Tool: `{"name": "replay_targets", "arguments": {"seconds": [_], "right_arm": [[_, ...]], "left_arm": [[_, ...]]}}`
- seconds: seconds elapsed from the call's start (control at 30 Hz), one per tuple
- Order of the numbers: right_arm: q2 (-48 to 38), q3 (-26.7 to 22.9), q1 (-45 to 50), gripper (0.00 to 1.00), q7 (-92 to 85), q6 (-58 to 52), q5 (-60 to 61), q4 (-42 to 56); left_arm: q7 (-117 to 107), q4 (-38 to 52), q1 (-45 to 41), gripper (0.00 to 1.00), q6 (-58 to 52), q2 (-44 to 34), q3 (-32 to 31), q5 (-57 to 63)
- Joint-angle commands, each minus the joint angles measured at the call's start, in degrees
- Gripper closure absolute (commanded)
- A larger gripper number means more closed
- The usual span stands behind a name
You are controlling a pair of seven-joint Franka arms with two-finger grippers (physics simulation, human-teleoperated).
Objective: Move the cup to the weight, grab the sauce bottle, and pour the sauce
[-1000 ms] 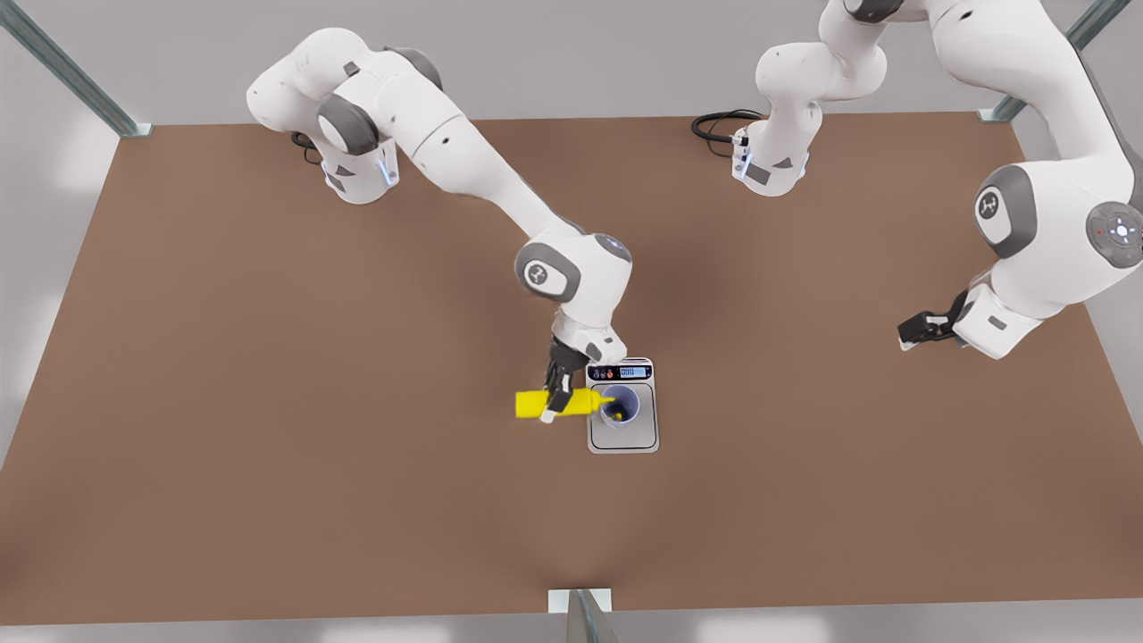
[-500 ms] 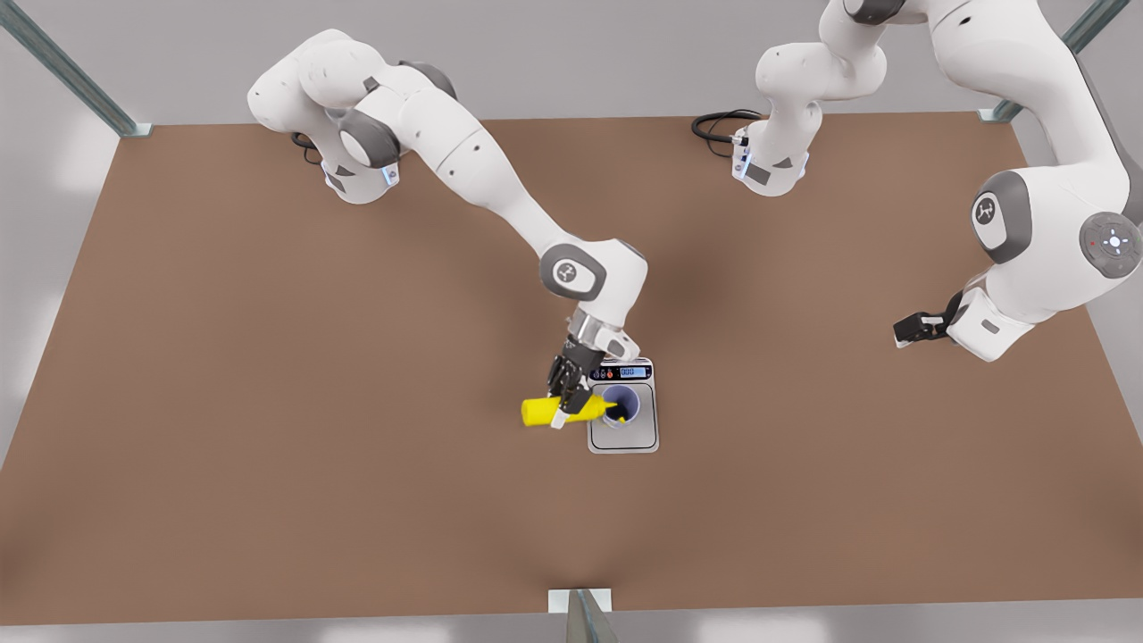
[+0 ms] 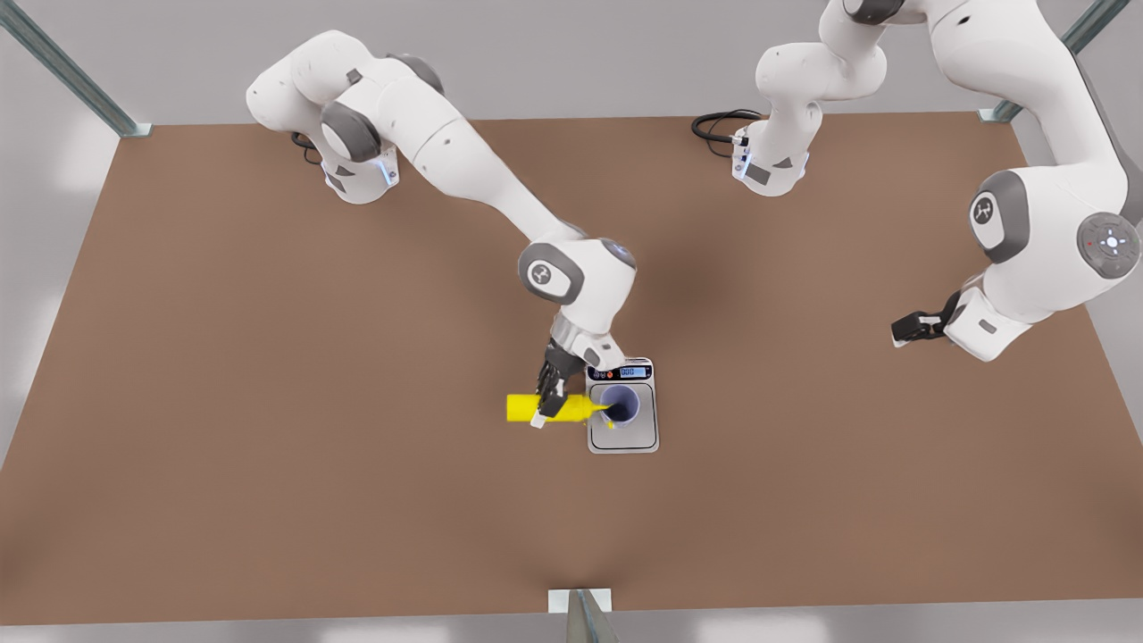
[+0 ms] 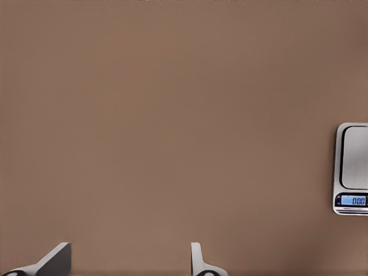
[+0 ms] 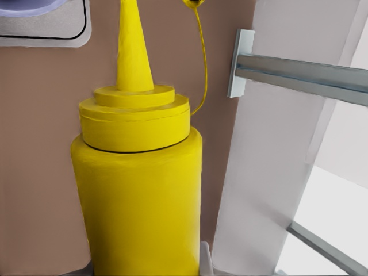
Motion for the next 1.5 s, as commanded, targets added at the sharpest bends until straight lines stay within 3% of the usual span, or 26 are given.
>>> {"name": "replay_targets", "arguments": {"seconds": [0.0,0.1,0.2,0.23,0.4,0.57,0.73,0.9,1.2,1.47], "right_arm": [[-0.4,0.6,-0.9,0.42,0.1,0.0,1.5,0.0],[-1.8,1.2,-4.6,0.42,0.1,0.0,10.2,-0.1],[-3.0,13.5,-16.6,0.42,0.4,0.0,12.7,-0.4],[-3.2,15.0,-19.6,0.42,-0.2,-0.1,17.7,-0.4],[-4.9,15.2,-24.1,0.42,-3.1,5.9,35.8,-4.5],[-4.9,15.1,-28.5,0.42,-17.8,6.9,51.8,-4.9],[-6.8,14.8,-38.3,0.42,-48.3,5.8,72.5,-10.8],[-6.9,14.8,-46.8,0.42,-67.3,-3.3,86.9,-15.2],[-2.7,14.6,-55.9,0.42,-101.0,-13.3,101.7,-23.3],[2.6,12.4,-56.4,0.42,-105.9,-12.7,101.9,-22.6]], "left_arm": [[0.0,0.0,0.0,0.00,0.0,0.0,0.0,0.0],[0.0,0.0,0.1,0.00,0.1,0.3,0.0,0.0],[0.0,0.1,0.0,0.00,0.0,0.2,0.0,0.1],[0.0,0.1,0.0,0.00,0.1,0.3,0.0,0.0],[0.0,0.1,0.0,0.00,0.5,0.4,-0.2,0.0],[0.0,0.1,-0.1,0.00,0.4,0.4,-0.2,0.1],[-1.3,0.1,-0.3,0.00,0.1,0.3,-0.3,0.1],[-1.2,0.1,-0.7,0.00,1.3,0.4,-0.3,0.2],[-1.2,0.7,-0.8,0.00,2.2,0.6,-0.3,0.2],[-3.4,0.3,-2.0,0.00,0.9,0.1,-0.4,0.2]]}}
